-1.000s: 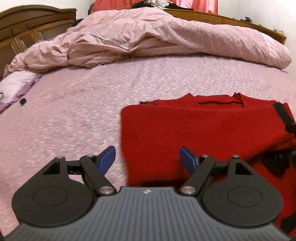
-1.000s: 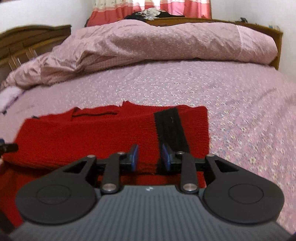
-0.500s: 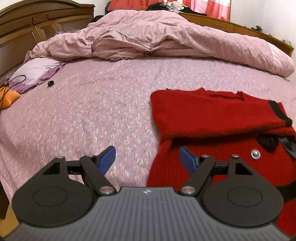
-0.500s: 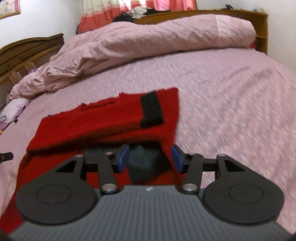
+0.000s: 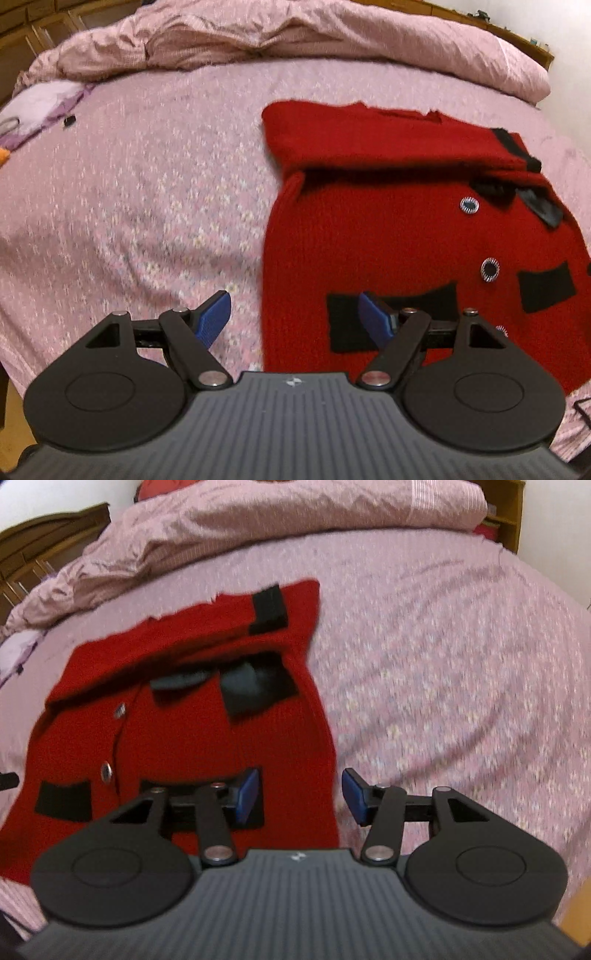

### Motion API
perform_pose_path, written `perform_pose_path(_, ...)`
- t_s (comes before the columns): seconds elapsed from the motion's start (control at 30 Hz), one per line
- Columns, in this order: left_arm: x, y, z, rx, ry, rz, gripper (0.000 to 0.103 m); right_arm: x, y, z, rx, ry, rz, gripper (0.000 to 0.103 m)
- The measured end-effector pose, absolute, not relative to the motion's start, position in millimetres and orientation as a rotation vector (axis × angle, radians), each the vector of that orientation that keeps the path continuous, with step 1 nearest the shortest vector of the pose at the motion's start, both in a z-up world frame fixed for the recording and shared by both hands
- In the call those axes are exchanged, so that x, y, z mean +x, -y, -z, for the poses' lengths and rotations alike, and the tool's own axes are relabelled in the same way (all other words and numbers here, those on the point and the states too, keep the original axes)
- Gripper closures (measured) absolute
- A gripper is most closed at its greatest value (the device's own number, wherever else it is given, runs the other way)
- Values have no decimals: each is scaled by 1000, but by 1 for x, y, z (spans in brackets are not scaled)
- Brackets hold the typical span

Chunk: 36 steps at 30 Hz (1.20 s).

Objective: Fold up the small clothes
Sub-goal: 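Move both open grippers to the cardigan hem by the black pockets, then close both grippers on the red hem of the cardigan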

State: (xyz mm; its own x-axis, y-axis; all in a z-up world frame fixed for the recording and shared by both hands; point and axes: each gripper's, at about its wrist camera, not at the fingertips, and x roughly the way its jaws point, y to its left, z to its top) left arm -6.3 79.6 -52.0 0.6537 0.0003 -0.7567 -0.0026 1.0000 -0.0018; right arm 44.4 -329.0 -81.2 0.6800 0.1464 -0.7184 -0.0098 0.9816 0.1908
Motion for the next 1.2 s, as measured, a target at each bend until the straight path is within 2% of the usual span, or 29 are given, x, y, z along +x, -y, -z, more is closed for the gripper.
perform_pose_path(0.33,12,-106,78,-180,-928,82,23,48,341,109,293,-877,-105,51)
perform_pose_path(0.63,29,-94,96,-99,-962,225,24,48,339,114,337,-887,-195,48)
perform_pose_path(0.9,21,-104,97,-243,-996,353,24,45,337,116,331,-898,-265,48)
perform_pose_path(1.2,3,-79,98,-125,-1019,419,24,39,328,118,312,-906,-353,48)
